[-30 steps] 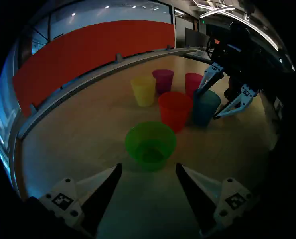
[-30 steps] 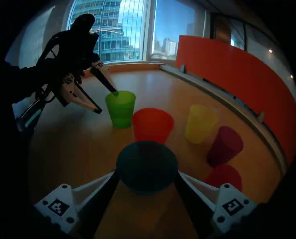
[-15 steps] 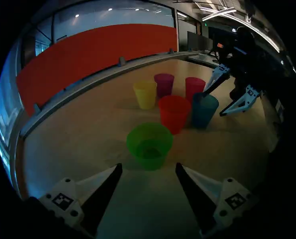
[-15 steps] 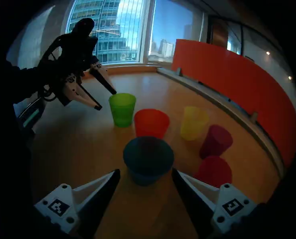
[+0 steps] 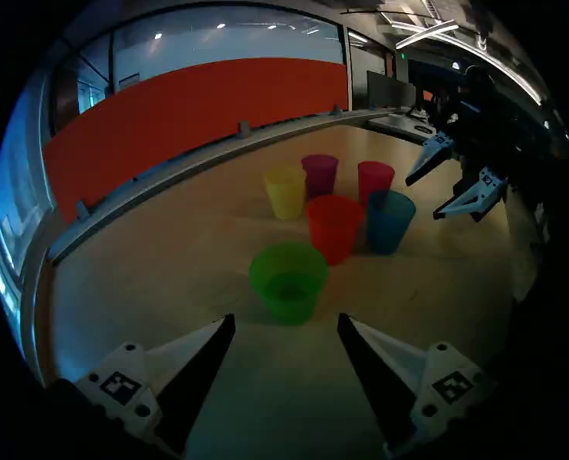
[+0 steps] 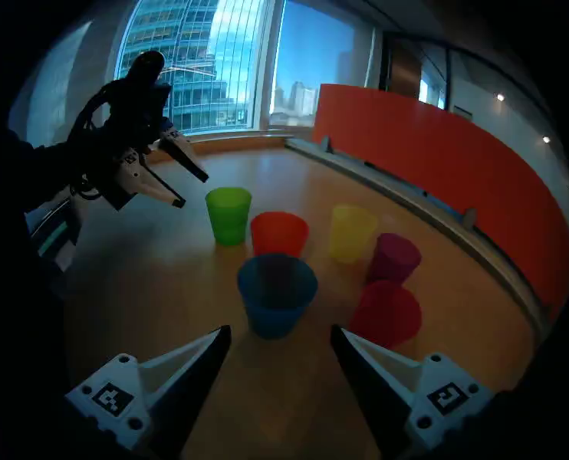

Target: Pour water

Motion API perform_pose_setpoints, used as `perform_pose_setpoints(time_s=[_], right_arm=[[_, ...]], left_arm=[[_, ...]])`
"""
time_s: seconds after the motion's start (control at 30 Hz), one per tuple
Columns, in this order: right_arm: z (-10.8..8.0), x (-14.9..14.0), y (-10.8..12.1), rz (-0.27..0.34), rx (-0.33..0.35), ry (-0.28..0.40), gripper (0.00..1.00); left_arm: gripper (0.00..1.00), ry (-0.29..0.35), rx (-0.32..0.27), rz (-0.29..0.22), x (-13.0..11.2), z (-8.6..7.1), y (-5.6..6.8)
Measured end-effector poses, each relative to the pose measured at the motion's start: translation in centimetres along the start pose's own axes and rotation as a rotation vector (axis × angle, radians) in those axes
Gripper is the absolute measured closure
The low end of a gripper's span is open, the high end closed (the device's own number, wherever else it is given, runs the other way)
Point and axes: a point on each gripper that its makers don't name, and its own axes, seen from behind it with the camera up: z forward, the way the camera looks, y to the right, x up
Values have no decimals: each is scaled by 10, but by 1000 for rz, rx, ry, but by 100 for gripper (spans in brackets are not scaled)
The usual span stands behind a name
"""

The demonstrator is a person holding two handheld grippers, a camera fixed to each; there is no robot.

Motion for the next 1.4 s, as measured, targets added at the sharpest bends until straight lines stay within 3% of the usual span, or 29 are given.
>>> perform_pose_setpoints(time_s=[0.37,0.77,1.17,1.4], right_arm=[[-15,13,18,74,-87,82,0],[-42,28,42,184,-225,184,0],[-73,35,93,274,-485,275,0],[-95,45,113,272,-637,344,0]], left_arm=[[0,142,93,-77,31,-16,-21],[0,261,170,-135,45,-27,-32],[0,427,311,-207,78,-51,-53],[0,507,361,-236,95,-65,-50]])
